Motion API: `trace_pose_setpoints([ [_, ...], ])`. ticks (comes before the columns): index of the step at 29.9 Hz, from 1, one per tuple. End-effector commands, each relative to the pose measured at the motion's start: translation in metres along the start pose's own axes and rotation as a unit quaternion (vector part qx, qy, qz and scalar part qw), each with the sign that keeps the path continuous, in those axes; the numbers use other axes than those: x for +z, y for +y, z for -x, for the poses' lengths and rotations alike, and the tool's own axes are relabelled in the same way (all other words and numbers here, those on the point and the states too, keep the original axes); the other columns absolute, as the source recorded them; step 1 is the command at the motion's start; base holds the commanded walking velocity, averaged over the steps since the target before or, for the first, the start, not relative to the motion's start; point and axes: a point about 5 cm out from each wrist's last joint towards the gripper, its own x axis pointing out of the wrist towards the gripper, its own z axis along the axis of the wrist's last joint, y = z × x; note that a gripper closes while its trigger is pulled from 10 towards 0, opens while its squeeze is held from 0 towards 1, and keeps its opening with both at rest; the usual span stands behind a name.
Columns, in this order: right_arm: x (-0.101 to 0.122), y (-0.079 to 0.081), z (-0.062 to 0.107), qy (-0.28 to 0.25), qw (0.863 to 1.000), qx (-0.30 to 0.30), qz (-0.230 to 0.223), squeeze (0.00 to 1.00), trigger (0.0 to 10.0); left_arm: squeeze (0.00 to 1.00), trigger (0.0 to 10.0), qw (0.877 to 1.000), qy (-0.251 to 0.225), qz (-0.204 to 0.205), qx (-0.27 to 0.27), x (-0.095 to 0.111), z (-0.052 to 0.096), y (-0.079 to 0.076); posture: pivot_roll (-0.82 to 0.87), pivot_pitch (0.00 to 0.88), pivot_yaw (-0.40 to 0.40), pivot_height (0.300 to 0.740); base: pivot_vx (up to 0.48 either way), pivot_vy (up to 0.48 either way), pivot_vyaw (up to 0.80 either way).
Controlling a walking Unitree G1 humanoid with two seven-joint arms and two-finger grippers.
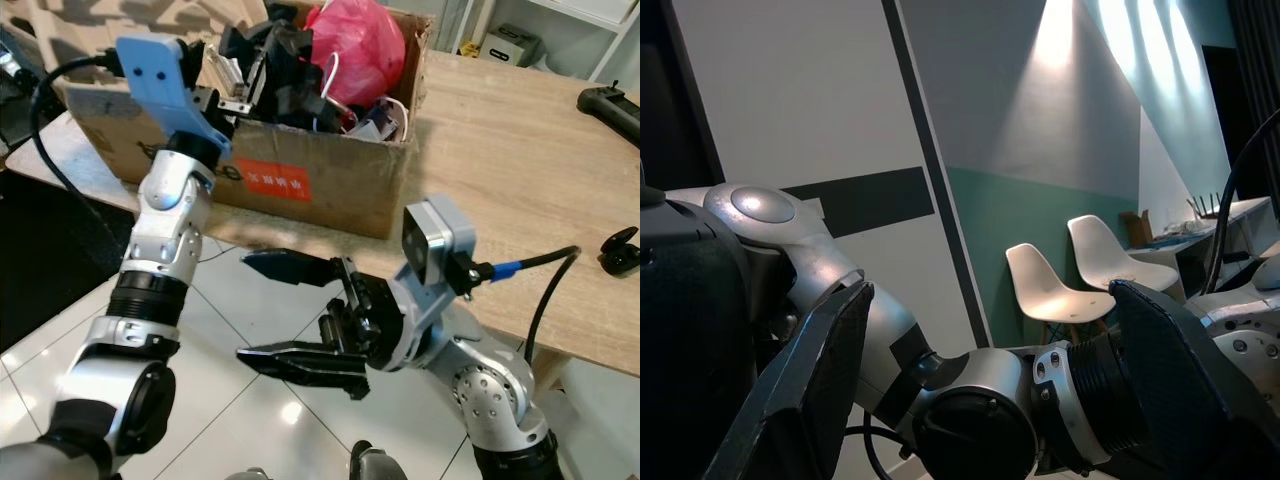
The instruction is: Picking trash to rubbish bin
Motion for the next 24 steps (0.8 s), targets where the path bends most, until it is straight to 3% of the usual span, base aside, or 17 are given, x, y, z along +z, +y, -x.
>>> trace_pose_setpoints([
  [1, 0.001, 0.006, -0.006, 0.002, 1.0, 0.021, 0.006, 0.0, 10.0, 0.0, 10.0, 0.999, -0.02, 0.024, -0.007, 0.007, 0.0, 0.003, -0.06, 0.223, 0.044, 0.74, 0.0, 0.0, 0.0],
  [2, 0.001, 0.006, -0.006, 0.002, 1.0, 0.021, 0.006, 0.0, 10.0, 0.0, 10.0, 0.999, -0.02, 0.024, -0.007, 0.007, 0.0, 0.003, -0.06, 0.223, 0.044, 0.74, 0.0, 0.0, 0.0],
  [4, -0.003, 0.005, -0.005, 0.007, 1.0, 0.023, -0.002, 0.0, 10.0, 0.0, 10.0, 0.991, -0.044, 0.127, -0.019, 0.013, 0.006, 0.008, -0.05, 0.217, 0.04, 0.74, 0.0, 0.0, 0.0],
  [5, -0.003, 0.005, -0.005, 0.007, 1.0, 0.023, -0.002, 0.0, 10.0, 0.0, 10.0, 0.991, -0.044, 0.127, -0.019, 0.013, 0.006, 0.008, -0.05, 0.217, 0.04, 0.74, 0.0, 0.0, 0.0],
  [6, -0.005, 0.005, -0.004, 0.01, 1.0, 0.025, -0.009, 0.0, 10.0, 0.0, 10.0, 0.987, -0.05, 0.152, -0.028, 0.014, 0.01, 0.012, -0.05, 0.215, 0.037, 0.74, 0.0, 0.0, 0.0],
  [8, -0.005, 0.005, -0.004, 0.01, 1.0, 0.025, -0.009, 0.0, 10.0, 0.0, 10.0, 0.987, -0.05, 0.152, -0.028, 0.014, 0.01, 0.012, -0.05, 0.215, 0.037, 0.74, 0.0, 0.0, 0.0],
  [10, -0.013, 0.004, 0.0, 0.028, 0.999, 0.026, -0.028, 0.0, 10.0, 0.0, 10.0, 0.973, -0.064, 0.203, -0.084, 0.019, 0.024, 0.013, -0.04, 0.211, 0.026, 0.74, 0.0, 0.0, 0.0],
  [11, -0.013, 0.004, 0.0, 0.028, 0.999, 0.026, -0.028, 0.0, 10.0, 0.0, 10.0, 0.973, -0.064, 0.203, -0.084, 0.019, 0.024, 0.013, -0.04, 0.211, 0.026, 0.74, 0.0, 0.0, 0.0],
  [13, -0.023, 0.002, 0.007, 0.052, 0.997, 0.019, -0.046, 0.0, 10.0, 0.0, 10.0, 0.955, -0.085, 0.242, -0.15, 0.028, 0.038, 0.015, -0.03, 0.214, 0.016, 0.74, 0.0, 0.0, 0.0],
  [16, -0.023, 0.002, 0.007, 0.052, 0.997, 0.019, -0.046, 0.0, 10.0, 0.0, 10.0, 0.955, -0.085, 0.242, -0.15, 0.028, 0.038, 0.015, -0.03, 0.214, 0.016, 0.74, 0.0, 0.0, 0.0],
  [20, -0.034, 0.002, 0.017, 0.077, 0.995, 0.003, -0.069, 0.0, 10.0, 0.0, 10.0, 0.909, -0.058, 0.256, -0.324, 0.032, 0.082, 0.001, -0.03, 0.213, 0.005, 0.74, 0.0, 0.0, 0.0],
  [23, -0.037, 0.002, 0.021, 0.081, 0.994, -0.003, -0.074, 0.0, 10.0, 0.0, 10.0, 0.901, -0.038, 0.254, -0.351, 0.028, 0.092, -0.002, -0.02, 0.21, 0.0, 0.74, 0.0, 0.0, 0.0],
  [24, -0.043, 0.002, 0.028, 0.093, 0.991, -0.015, -0.09, 0.0, 10.0, 0.0, 10.0, 0.9, -0.003, 0.257, -0.352, 0.016, 0.104, -0.002, -0.02, 0.202, -0.005, 0.74, 0.0, 0.0, 0.0],
])
